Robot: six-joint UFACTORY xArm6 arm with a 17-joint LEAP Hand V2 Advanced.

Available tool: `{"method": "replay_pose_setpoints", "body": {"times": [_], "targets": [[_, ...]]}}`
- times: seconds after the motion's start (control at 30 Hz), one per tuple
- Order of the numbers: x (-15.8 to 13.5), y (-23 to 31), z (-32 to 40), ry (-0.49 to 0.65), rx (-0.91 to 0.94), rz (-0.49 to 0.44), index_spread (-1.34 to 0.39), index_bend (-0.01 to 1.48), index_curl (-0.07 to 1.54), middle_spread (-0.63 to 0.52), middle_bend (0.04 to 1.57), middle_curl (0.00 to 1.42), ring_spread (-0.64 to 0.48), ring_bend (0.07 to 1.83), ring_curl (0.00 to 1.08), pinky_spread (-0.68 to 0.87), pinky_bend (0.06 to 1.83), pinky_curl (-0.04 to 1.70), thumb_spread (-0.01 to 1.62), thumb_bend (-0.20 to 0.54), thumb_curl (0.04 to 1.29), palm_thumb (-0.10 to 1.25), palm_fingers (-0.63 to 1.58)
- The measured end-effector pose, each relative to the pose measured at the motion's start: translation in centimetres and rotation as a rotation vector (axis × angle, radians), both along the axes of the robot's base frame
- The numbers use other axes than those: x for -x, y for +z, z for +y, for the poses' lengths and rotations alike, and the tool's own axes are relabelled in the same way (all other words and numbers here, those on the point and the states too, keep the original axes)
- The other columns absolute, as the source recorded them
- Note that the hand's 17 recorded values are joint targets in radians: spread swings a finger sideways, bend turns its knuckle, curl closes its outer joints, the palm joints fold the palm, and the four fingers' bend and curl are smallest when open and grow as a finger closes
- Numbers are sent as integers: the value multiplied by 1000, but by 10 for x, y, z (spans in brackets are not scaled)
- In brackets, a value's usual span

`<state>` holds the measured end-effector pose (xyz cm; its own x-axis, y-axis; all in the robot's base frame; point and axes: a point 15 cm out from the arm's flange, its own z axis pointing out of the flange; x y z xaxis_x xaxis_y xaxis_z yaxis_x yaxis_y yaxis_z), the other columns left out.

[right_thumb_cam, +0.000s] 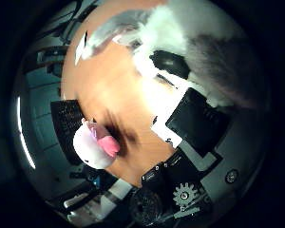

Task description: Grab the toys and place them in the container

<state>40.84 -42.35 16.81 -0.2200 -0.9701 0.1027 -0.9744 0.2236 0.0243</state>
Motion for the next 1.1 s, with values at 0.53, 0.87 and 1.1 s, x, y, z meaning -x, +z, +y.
{"method": "replay_pose_setpoints", "body": {"times": [0.53,0.87,1.1], "targets": [[22,146,75,50,-36,-75,-326,1002,923,-222,1222,960,-253,1359,797,-237,1209,931,1100,-12,515,1065,1014],[-10,281,160,184,-17,-179,-322,1007,946,-217,1223,984,-254,1347,833,-244,1193,1022,1083,-13,573,1050,1005],[-25,334,259,298,-1,-262,-323,989,952,-217,1206,992,-255,1330,844,-247,1175,1053,1068,-13,606,1054,1020]]}}
